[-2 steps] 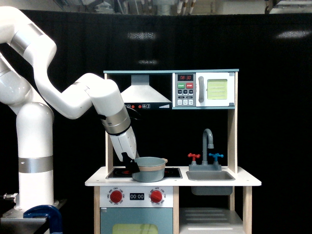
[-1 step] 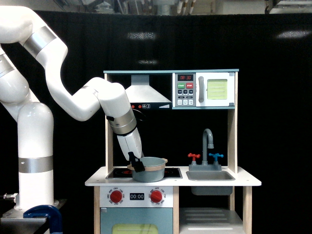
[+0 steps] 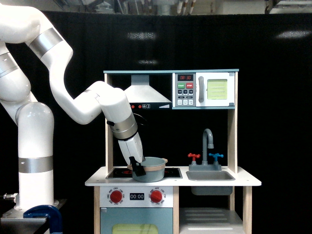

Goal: Put the bowl inside the kitchen cabinet

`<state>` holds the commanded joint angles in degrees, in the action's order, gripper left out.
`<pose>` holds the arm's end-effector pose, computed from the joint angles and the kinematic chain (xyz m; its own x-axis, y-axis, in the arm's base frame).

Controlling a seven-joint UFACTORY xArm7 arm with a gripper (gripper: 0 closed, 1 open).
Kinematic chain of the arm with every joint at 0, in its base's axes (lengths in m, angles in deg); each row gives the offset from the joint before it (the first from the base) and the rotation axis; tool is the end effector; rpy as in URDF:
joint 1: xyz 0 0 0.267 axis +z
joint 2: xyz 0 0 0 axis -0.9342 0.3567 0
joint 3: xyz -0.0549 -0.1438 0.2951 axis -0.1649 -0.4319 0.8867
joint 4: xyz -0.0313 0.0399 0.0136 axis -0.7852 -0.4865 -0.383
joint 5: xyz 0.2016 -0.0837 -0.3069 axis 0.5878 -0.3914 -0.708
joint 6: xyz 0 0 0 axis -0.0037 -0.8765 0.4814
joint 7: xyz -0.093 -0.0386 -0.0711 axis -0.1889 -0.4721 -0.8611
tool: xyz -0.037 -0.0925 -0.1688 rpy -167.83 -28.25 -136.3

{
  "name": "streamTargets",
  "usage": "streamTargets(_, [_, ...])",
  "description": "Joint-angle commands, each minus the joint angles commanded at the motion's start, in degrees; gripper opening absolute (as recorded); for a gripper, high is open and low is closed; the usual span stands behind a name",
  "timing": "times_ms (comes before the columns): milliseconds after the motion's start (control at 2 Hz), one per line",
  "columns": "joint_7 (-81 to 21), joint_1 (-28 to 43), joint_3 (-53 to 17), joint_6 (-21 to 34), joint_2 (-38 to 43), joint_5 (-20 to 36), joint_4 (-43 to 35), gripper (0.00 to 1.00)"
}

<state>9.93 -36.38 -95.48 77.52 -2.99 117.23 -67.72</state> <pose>0.3139 0.1026 0.0949 0.9714 -0.0763 0.2249 0.0783 -0.7912 -0.6066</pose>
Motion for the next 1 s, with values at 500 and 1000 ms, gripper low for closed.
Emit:
streamTargets(500, [-0.9, 2.7, -0.4, -1.9, 0.7, 2.6, 0.2, 0.00])
streamTargets(1000, [1.5, -3.2, 1.5, 1.1, -2.3, -2.5, 1.5, 0.00])
